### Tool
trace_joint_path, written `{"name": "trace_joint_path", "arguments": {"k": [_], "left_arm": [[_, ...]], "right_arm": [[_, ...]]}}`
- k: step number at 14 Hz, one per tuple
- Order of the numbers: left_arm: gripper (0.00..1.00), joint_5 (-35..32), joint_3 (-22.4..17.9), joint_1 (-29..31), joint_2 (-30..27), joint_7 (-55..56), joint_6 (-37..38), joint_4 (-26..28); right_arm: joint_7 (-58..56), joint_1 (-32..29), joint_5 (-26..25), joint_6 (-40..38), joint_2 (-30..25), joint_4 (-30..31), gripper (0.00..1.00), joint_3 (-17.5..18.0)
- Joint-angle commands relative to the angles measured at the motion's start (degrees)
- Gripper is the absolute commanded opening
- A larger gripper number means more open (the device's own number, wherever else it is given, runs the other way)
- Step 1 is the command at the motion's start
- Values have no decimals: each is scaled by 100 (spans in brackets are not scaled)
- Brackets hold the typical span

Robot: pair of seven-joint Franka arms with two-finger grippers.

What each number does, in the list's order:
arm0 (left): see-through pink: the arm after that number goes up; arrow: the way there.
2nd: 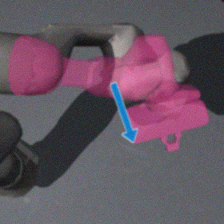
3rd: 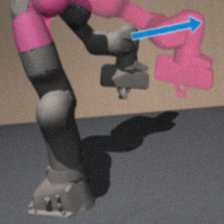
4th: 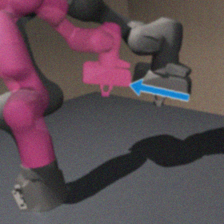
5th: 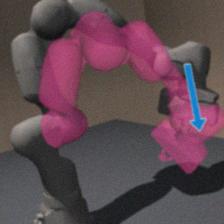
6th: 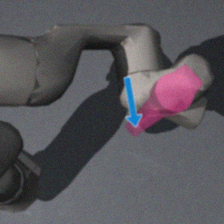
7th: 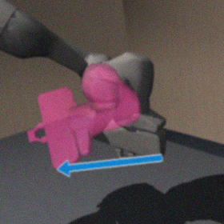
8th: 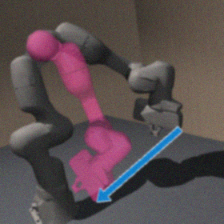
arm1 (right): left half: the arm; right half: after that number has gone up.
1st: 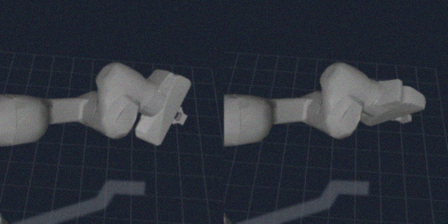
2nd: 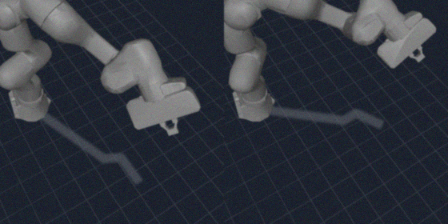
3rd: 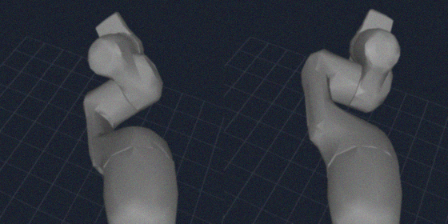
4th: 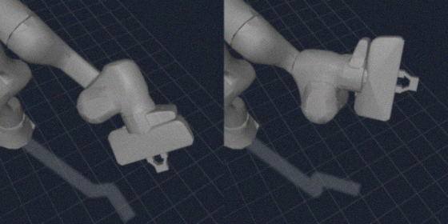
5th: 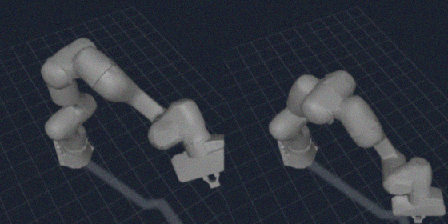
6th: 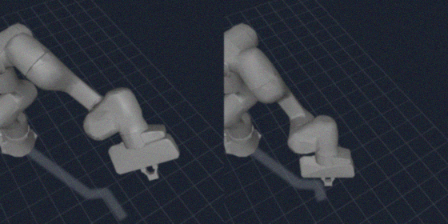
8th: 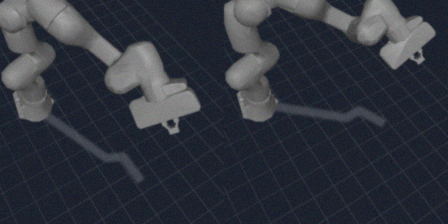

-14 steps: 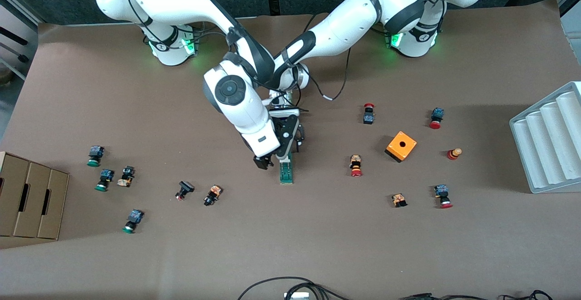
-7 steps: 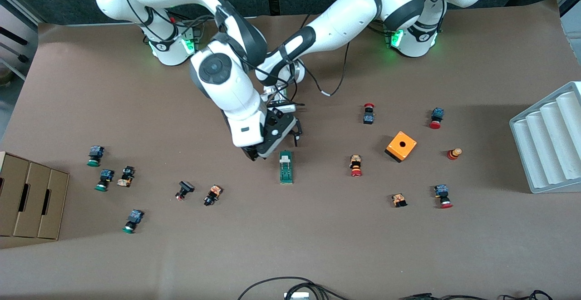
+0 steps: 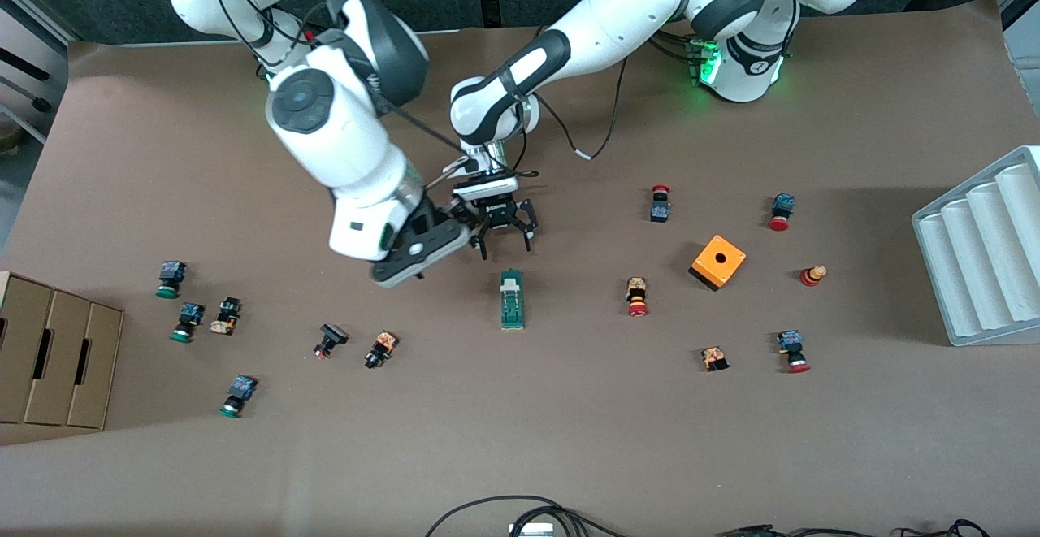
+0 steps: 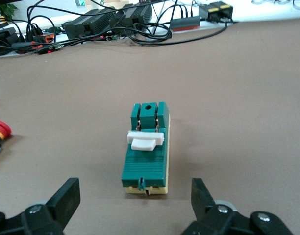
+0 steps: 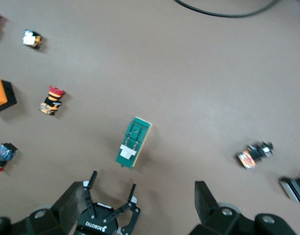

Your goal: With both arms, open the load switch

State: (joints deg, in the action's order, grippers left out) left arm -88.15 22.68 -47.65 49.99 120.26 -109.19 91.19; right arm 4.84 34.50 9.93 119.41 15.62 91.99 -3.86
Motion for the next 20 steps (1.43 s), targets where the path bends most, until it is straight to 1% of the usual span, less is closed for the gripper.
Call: {"name": "trace_joint_path", "arguments": {"k": [1,3,6,8,11,13,15,16,18,19,20], "left_arm": [[100,464,-27,-43,-323,-896,65,40],[100,754,-27,-42,-455,-1511,91,48],[100,826,-9,-112,-499,-2637,713,49],[99,1176,8,-157,-526,-3076,837,66],[99,1239,26,-253,-587,-4471,1364,48],[99,1571,61,-183,-797,-5385,1365,40],[99,1853,61,-9,-991,-6440,1313,-91],[99,2020,70,71,-1079,-6906,1304,-136],[99,2091,61,133,-1237,-7750,1304,-171],[99,2109,70,220,-1333,-8076,1304,-163],[99,2309,70,317,-1456,-8315,1278,-171]], "right_arm": [[263,-241,-9,-330,-191,-32,100,61],[264,-619,17,-523,-200,-32,100,96],[255,-1137,26,-918,-200,-23,100,114],[194,-1585,87,-1313,-244,-32,100,114],[-16,-1990,132,-1473,-288,-32,100,70],[-455,-2315,88,-1482,-305,-32,100,52],[-825,-2675,79,-1482,-340,12,100,52],[-861,-2781,79,-1622,-376,21,100,52],[-809,-2826,70,-2070,-376,-128,100,35],[-809,-2826,53,-2141,-385,-172,100,-44],[-835,-2818,-69,-2211,-393,-181,100,-175]]}}
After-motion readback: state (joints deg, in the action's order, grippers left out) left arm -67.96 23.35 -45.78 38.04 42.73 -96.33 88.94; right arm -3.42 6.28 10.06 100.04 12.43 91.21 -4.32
